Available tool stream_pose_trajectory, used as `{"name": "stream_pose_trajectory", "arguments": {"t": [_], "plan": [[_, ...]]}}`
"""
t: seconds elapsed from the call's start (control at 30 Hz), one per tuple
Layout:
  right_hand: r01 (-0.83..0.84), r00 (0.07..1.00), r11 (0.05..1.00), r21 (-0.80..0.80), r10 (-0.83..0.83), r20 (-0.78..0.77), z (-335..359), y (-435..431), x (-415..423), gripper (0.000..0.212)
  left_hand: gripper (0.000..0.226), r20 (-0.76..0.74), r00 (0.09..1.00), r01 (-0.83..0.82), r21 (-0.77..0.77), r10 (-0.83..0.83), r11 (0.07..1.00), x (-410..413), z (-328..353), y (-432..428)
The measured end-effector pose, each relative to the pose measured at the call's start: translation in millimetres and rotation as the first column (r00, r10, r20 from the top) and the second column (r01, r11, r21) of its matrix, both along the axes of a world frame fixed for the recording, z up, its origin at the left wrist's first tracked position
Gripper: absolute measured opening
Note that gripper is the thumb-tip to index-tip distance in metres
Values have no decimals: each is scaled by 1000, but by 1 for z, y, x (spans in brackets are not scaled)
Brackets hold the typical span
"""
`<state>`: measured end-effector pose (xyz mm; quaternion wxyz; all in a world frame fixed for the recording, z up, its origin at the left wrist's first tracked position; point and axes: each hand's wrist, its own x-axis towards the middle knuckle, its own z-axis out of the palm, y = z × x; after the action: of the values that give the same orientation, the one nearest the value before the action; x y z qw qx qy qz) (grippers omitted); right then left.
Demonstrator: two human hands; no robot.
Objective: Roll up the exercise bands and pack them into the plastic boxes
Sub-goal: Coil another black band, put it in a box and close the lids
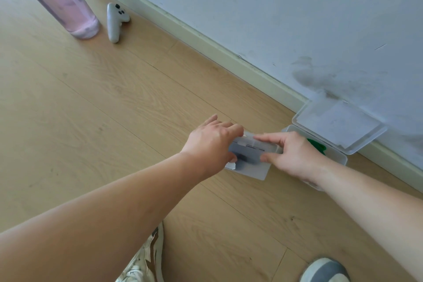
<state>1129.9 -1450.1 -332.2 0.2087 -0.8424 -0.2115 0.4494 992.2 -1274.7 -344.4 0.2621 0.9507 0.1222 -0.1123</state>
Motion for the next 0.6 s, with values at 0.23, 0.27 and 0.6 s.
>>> {"name": "stream_pose_trajectory", "arguments": {"t": [0.23, 0.27, 0.6], "plan": [[95, 995, 995, 27, -95, 10, -2, -13, 9, 43, 45, -129, 990, -71, -94, 59, 993, 12, 5, -1], [101, 995, 994, 29, -102, 19, -2, -12, 8, 42, 43, -145, 987, -89, -105, 73, 991, 12, 6, -2], [149, 988, 988, 49, -151, 32, -1, -5, 10, 39, 40, -150, 984, -108, -73, 96, 991, 14, 8, -3]]}}
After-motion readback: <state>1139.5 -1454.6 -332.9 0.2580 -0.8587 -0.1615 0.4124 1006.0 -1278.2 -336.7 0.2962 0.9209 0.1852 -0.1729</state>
